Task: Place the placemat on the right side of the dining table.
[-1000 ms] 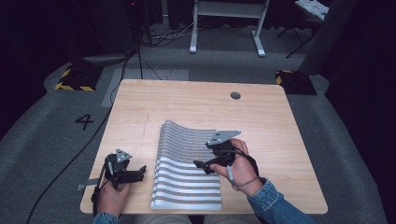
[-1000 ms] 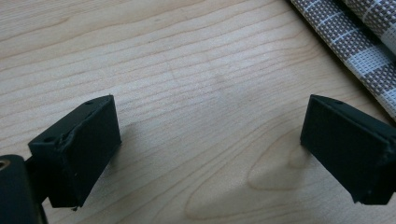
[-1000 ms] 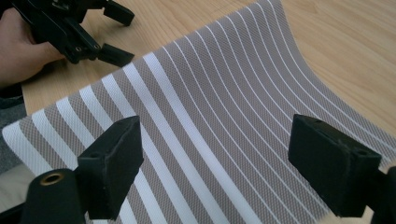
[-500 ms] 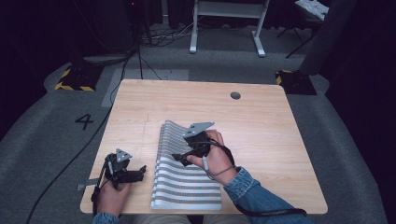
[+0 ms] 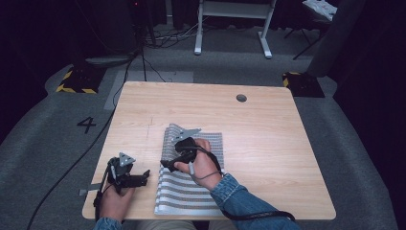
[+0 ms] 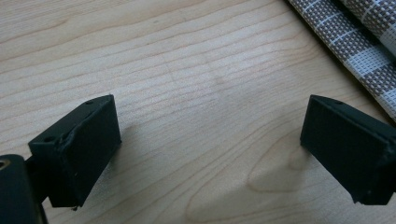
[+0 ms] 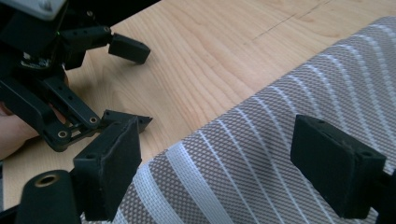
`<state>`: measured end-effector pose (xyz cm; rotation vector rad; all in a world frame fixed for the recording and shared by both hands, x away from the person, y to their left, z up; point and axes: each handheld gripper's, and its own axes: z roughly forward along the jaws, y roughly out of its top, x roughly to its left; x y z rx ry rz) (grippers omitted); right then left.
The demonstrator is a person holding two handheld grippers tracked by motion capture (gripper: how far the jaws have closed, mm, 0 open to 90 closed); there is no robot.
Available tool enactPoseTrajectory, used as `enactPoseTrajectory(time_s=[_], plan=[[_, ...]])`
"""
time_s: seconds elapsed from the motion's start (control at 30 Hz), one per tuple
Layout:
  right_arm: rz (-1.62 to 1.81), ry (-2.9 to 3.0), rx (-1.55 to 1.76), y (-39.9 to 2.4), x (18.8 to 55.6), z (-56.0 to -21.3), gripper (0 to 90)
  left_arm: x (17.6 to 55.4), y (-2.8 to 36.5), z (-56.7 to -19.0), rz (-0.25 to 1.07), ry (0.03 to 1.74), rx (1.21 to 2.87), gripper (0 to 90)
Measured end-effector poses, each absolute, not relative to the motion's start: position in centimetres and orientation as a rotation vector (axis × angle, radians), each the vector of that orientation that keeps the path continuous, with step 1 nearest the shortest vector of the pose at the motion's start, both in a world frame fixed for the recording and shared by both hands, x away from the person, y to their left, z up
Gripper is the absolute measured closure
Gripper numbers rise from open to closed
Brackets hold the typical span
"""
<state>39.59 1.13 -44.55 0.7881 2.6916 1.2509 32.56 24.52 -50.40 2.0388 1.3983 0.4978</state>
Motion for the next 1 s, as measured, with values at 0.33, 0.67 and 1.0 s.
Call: enactPoseTrajectory(time_s=[0.33, 0.67, 1.0], plan=[[1.176, 2.693, 0.844, 2.1, 39.8, -46.3, 14.8, 32.6, 24.5, -50.4, 0.502, 1.399, 2.036, 5.0], [1.001, 2.733, 0.817, 1.6, 39.7, -47.1, 14.6, 32.6, 24.5, -50.4, 0.498, 1.395, 2.041, 5.0], [0.972, 2.77, 0.884, 1.7, 39.5, -47.8, 24.7, 32.6, 24.5, -50.4, 0.498, 1.398, 2.039, 5.0]])
